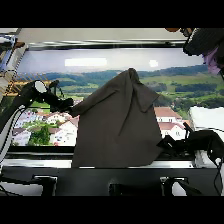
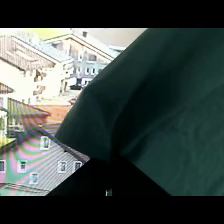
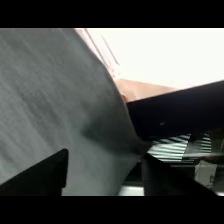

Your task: Fold the clothes and pants, and hang the long-sleeved shirts on hangers.

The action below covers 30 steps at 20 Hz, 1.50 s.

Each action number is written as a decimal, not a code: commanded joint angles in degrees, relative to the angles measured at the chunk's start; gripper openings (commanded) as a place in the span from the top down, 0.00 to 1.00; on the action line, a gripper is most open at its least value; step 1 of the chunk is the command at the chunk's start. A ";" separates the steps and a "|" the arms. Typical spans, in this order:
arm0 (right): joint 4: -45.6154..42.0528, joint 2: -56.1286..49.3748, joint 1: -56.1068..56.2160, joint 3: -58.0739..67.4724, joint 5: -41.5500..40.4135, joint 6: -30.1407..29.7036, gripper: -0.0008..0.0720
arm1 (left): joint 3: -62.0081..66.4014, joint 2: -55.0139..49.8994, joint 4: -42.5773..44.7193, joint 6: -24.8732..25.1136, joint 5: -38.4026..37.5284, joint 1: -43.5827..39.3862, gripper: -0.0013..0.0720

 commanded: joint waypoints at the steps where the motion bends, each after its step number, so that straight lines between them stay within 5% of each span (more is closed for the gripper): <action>1: 0.20 0.02 6.14 -0.35 6.54 4.31 0.54 | 0.04 -0.02 0.02 0.00 0.55 -0.02 0.96; 2: 0.39 0.02 7.06 -0.13 7.13 4.87 0.88 | 0.04 -0.02 0.02 0.02 0.55 -0.02 0.96; 3: 1.31 0.04 7.17 0.57 7.15 5.31 0.94 | 0.04 -0.02 0.02 0.02 0.55 -0.02 0.96; 6: -0.04 -0.17 7.15 9.55 6.73 7.63 0.94 | 0.04 0.04 0.02 0.02 0.11 0.04 0.96; 11: -9.94 -15.67 7.15 47.63 10.45 21.57 0.94 | 0.04 0.04 0.02 0.02 -3.04 0.04 0.96; 15: -7.26 -38.71 7.21 76.72 8.31 27.65 0.94 | -0.02 0.02 0.00 0.00 -4.66 -0.04 0.96; 18: 1.95 -48.72 7.28 82.25 6.40 28.83 0.93 | -0.02 0.02 0.02 0.00 -4.72 -0.33 0.96; 20: 3.50 -50.47 7.26 82.23 4.94 28.81 0.84 | -0.02 0.00 0.02 0.02 -4.70 -0.63 0.96; 21: 2.84 -50.10 7.13 82.23 4.22 28.79 0.70 | -0.02 0.00 0.02 0.02 -4.70 -0.66 0.96; 22: 2.36 -49.24 6.51 82.25 3.41 28.46 0.36 | -0.02 0.00 0.02 0.02 -4.70 -0.63 0.96; 23: 2.03 -47.74 5.55 82.25 2.21 26.69 0.23 | -0.02 0.00 0.02 0.02 -4.70 -0.63 0.96; 30: -2.43 -26.51 -6.43 76.00 -18.51 5.99 0.23 | -0.02 0.02 0.02 0.07 -5.05 -0.61 0.96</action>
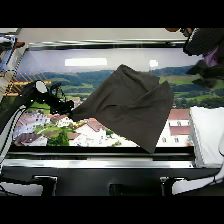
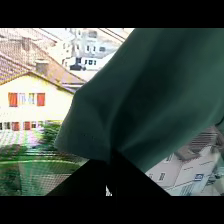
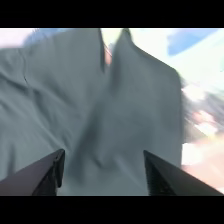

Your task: Fold the clothes and pants, and hang the long-sleeved shirts on hangers.

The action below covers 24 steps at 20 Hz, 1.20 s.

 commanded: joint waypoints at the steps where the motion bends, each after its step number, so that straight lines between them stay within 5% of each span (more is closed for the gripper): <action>1: -1.75 12.94 -5.25 -9.29 -9.25 -9.40 0.23 | -0.02 0.02 0.02 0.26 -0.07 -0.02 0.96; 11: 11.85 53.44 -5.57 -82.99 0.24 -10.71 0.23 | -0.02 0.02 0.00 0.22 -0.13 -0.04 0.96; 24: 12.87 57.16 -5.57 -96.89 12.76 -16.83 0.24 | -0.02 -0.02 0.02 0.24 -0.90 -0.04 0.96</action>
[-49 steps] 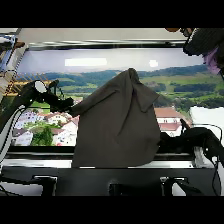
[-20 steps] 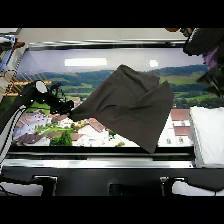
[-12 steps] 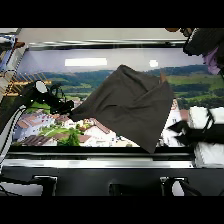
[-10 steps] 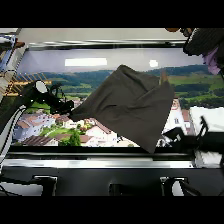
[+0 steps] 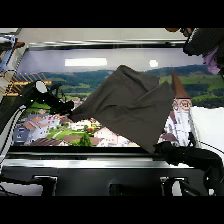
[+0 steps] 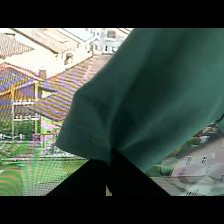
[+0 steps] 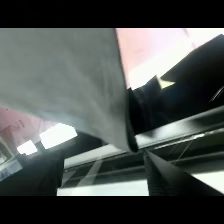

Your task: Fold the clothes and pants, and hang the long-sleeved shirts on hangers.

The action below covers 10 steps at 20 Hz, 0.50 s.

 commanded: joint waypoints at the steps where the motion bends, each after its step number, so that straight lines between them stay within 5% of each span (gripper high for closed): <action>1: 0.09 -2.86 -0.02 -0.83 3.74 -2.56 0.24 | -0.02 -0.02 0.02 0.02 0.00 -0.04 0.96; 10: 10.05 -13.49 0.00 -0.81 9.27 -12.31 0.27 | -0.02 -0.02 0.02 0.02 0.57 -0.04 0.96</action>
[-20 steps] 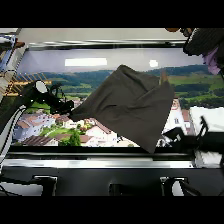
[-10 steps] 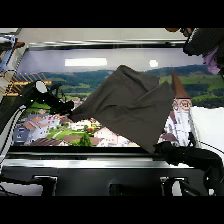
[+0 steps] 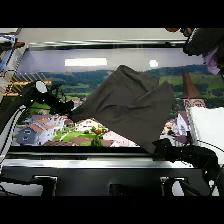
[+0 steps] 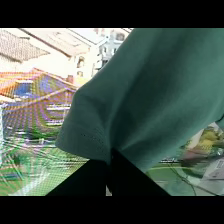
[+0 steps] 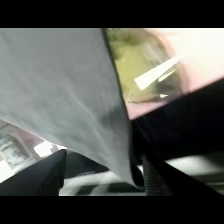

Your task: Fold the clothes and pants, and hang the long-sleeved shirts on hangers.

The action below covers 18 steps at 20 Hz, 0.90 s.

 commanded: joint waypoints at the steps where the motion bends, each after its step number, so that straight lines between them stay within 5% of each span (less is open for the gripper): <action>1: 3.65 -3.17 0.00 -0.07 2.43 -4.04 0.28 | -0.02 -0.02 0.02 0.02 0.50 -0.04 0.96; 7: 3.26 -3.63 10.08 -0.04 7.41 -1.57 0.35 | -0.02 -0.02 0.02 0.00 0.90 -0.04 0.96; 9: 2.99 -3.61 16.72 0.55 11.54 2.08 0.55 | -0.02 -0.02 0.02 0.00 0.74 -0.04 0.96; 10: 3.21 -3.61 17.92 1.14 12.52 3.08 0.80 | -0.02 -0.02 0.02 0.00 0.72 -0.04 0.96; 11: 3.61 -3.54 18.08 1.92 12.31 3.30 0.93 | -0.02 0.00 0.02 0.02 0.74 -0.02 0.96; 18: 2.43 -3.56 18.08 29.68 1.31 4.94 0.94 | 4.17 2.38 -1.11 0.72 0.92 -0.02 0.96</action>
